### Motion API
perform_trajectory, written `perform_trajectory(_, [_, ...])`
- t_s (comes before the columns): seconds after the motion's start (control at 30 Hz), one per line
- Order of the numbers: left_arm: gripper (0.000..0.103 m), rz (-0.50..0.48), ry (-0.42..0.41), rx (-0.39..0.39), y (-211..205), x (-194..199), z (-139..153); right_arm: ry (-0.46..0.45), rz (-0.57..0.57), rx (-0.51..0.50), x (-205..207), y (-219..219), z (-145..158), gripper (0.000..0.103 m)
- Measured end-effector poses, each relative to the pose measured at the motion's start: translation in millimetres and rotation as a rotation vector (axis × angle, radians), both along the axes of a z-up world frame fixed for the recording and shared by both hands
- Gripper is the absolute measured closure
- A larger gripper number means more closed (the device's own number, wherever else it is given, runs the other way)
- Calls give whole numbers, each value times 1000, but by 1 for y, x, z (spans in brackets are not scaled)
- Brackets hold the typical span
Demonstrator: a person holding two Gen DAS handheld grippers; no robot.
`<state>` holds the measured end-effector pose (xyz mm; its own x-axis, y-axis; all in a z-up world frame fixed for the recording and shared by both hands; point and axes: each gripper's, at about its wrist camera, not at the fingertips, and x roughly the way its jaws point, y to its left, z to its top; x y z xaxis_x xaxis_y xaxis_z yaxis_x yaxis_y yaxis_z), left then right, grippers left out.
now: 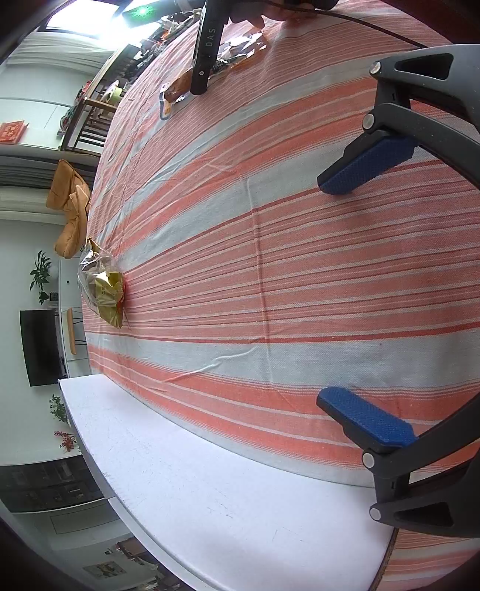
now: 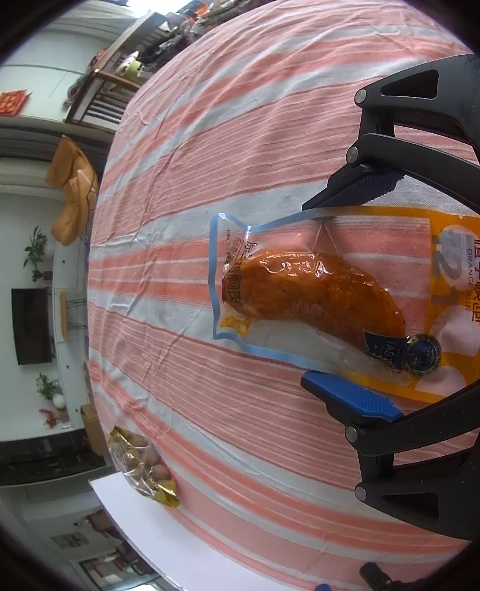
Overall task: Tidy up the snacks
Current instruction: 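Grasp the gold-labelled egg bag with the left gripper while the right gripper lifts the orange pack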
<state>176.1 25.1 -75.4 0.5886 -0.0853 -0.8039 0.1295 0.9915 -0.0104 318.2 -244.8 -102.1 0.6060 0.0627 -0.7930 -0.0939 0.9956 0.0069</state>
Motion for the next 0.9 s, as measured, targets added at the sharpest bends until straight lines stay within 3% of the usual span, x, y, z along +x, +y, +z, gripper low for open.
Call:
perform_trajectory(0.2, [0, 14, 14, -1, 0, 4, 1, -7, -10, -2, -9, -2, 0, 17])
perform_trajectory(0.3, [1, 2, 14, -99, 2, 23, 19, -9, -12, 1, -11, -5, 0, 17])
perform_trajectory(0.43, [0, -68, -69, -91, -10, 88, 77, -9, -11, 0, -11, -5, 0, 17])
perform_trajectory(0.53, [0, -152, -43, -25, -25, 159, 96, -9, -12, 0, -11, -5, 0, 17])
perform_trajectory(0.63, [0, -158, -8, 27, -33, 220, 91, -9, -11, 1, -11, -5, 0, 17])
perform_trajectory(0.77, [0, -178, 93, 14, -42, 285, 59, -9, -11, 1, -11, -5, 0, 17])
perform_trajectory(0.9, [1, -179, 141, 61, -50, 309, 30, -9, -10, 2, -11, -5, 0, 17])
